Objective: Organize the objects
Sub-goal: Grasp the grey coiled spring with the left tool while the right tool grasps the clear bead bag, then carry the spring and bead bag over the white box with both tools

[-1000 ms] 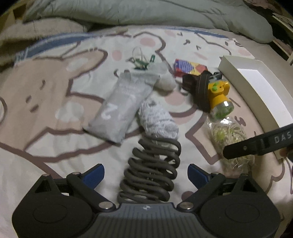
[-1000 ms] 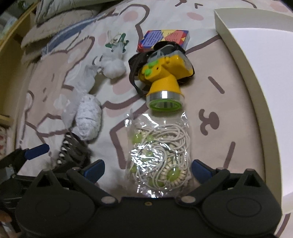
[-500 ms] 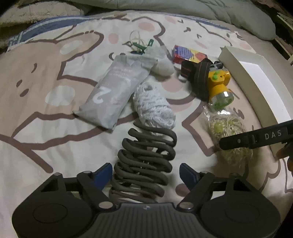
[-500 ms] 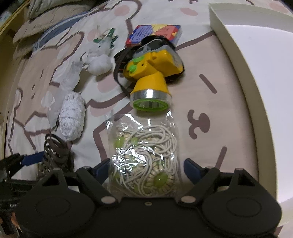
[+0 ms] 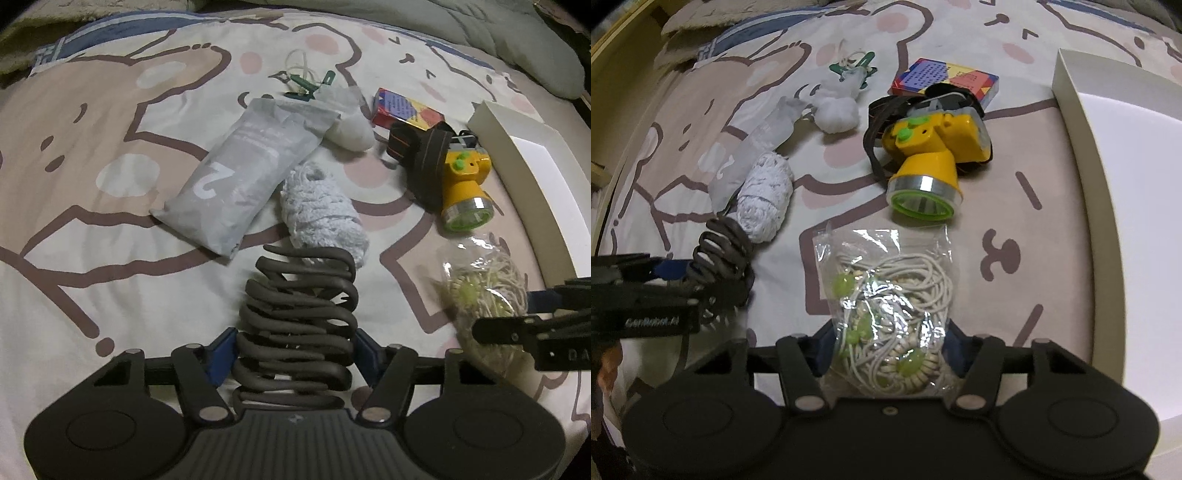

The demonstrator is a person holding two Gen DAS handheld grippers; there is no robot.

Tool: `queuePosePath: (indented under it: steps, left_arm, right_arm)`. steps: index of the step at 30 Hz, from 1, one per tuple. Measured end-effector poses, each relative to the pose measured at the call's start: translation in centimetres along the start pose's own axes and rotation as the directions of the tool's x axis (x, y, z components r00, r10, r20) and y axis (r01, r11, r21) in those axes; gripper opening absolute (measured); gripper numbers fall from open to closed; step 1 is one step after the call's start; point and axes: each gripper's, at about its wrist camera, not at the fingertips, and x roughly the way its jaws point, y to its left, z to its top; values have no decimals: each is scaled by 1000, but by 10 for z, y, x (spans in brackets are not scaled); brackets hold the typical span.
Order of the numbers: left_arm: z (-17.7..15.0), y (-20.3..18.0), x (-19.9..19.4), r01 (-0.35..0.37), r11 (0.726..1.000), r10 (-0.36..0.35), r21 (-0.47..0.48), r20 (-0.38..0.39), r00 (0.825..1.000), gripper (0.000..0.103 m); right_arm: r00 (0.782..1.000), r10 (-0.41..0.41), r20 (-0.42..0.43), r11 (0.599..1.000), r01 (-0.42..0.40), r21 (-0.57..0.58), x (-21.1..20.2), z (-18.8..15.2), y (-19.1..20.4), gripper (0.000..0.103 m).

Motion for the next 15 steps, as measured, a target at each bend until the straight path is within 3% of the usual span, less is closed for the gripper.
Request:
queuePosePath:
  steps: [7, 15]
  left_arm:
    - [-6, 0, -15, -16, 998, 19, -54, 40, 999, 65]
    - [-13, -3, -55, 16, 990, 9, -138, 173, 985, 65]
  right_arm:
    - [999, 13, 30, 1000, -13, -21, -9, 1, -1, 56]
    - [989, 40, 143, 997, -30, -72, -51, -8, -17, 56]
